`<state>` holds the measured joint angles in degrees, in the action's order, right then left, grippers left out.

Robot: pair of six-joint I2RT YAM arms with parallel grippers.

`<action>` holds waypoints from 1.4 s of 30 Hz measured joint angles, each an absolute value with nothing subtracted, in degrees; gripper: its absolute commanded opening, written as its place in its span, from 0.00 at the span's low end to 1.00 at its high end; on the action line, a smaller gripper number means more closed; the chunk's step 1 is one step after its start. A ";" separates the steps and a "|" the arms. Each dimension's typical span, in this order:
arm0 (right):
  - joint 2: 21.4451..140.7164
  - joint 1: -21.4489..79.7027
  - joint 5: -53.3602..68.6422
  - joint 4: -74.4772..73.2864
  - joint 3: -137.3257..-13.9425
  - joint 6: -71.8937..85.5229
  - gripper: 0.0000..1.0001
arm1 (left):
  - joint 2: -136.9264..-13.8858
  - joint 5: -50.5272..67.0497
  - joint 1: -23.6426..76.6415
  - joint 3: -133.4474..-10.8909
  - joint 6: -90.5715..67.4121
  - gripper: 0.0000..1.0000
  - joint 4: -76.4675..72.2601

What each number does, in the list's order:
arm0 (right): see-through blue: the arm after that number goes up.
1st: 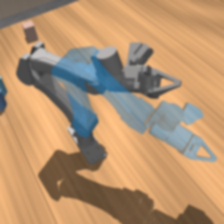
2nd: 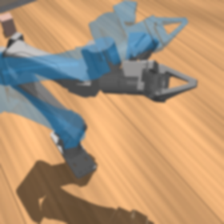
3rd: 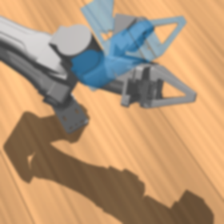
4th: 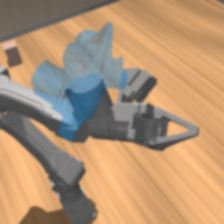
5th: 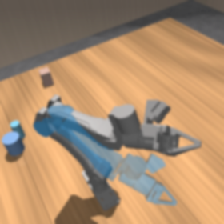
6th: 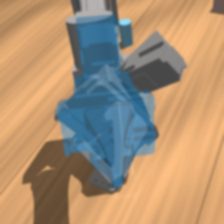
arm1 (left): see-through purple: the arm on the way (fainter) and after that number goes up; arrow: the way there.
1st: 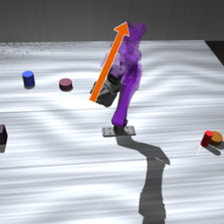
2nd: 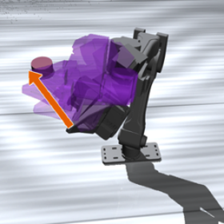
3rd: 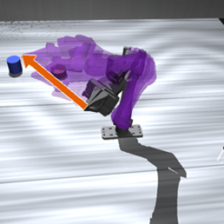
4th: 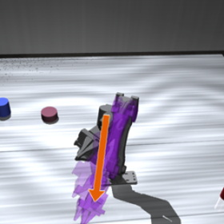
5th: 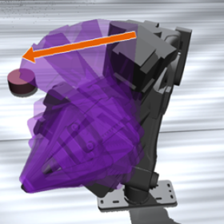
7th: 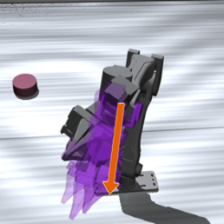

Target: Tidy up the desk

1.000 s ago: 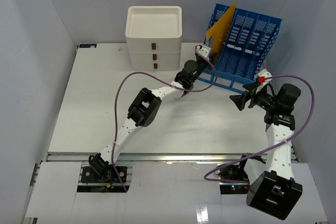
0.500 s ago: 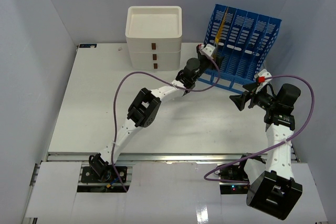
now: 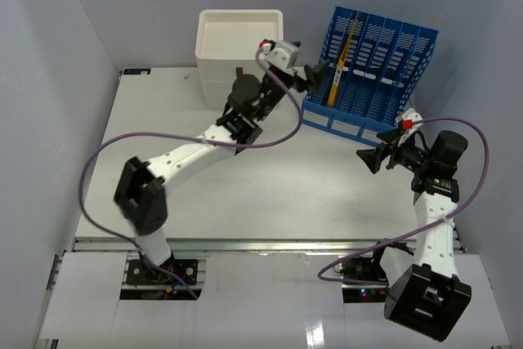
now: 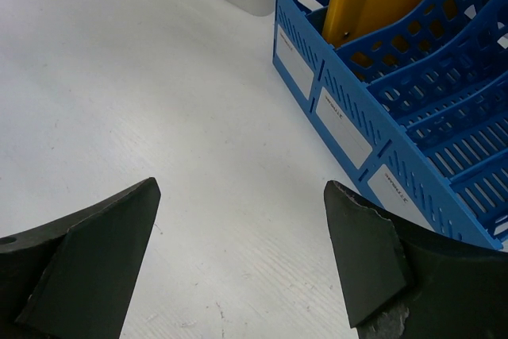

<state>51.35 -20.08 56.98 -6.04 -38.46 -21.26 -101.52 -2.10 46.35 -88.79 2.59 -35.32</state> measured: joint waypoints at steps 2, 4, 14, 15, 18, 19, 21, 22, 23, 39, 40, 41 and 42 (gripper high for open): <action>51.35 -20.22 56.72 -6.01 -38.46 -21.19 0.90 | -90.62 -2.40 46.35 -80.27 1.84 0.98 -32.35; 51.37 -20.29 56.32 -6.10 -38.46 -21.00 0.90 | -80.94 -2.81 46.21 -73.36 0.50 0.98 -27.66; 54.75 -20.62 49.82 -11.05 -40.24 -18.05 0.90 | -46.68 -6.38 44.81 -46.99 -6.53 0.98 -1.83; 54.73 -20.63 48.88 -11.83 -40.41 -18.03 0.90 | -44.64 -6.58 44.75 -44.90 -6.83 0.98 0.75; 53.37 -20.67 46.66 -13.96 -40.48 -18.37 0.90 | -41.41 -7.19 44.73 -40.86 -7.27 0.98 6.71; 52.47 -20.67 46.10 -14.55 -40.44 -18.59 0.90 | -40.83 -7.42 44.73 -39.79 -7.38 0.98 8.12; 50.02 -20.67 45.32 -15.13 -40.24 -19.11 0.90 | -39.52 -7.91 44.73 -37.73 -7.50 0.98 10.38; 48.83 -20.67 44.94 -15.29 -40.10 -19.36 0.90 | -38.86 -8.12 44.73 -36.74 -7.55 0.98 11.40; 47.83 -20.67 44.57 -15.04 -39.77 -19.58 0.90 | -38.14 -8.25 44.73 -35.95 -7.55 0.98 11.95; 45.55 -20.69 37.12 -15.31 -37.12 -14.68 0.90 | -32.31 -9.00 44.73 -33.81 -7.94 0.98 13.37; 45.34 -20.69 36.53 -15.14 -37.02 -14.02 0.90 | -31.93 -9.14 44.73 -33.50 -7.94 0.98 13.13; 45.17 -20.69 35.99 -15.08 -36.96 -13.51 0.90 | -31.59 -9.27 44.73 -33.14 -7.94 0.98 12.99; 45.01 -20.73 35.43 -15.07 -36.93 -12.93 0.90 | -31.26 -9.44 44.73 -32.79 -7.98 0.98 12.78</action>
<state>45.01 -20.73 35.43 -15.07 -36.93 -12.93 -31.26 -9.44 44.73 -32.79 -7.98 12.78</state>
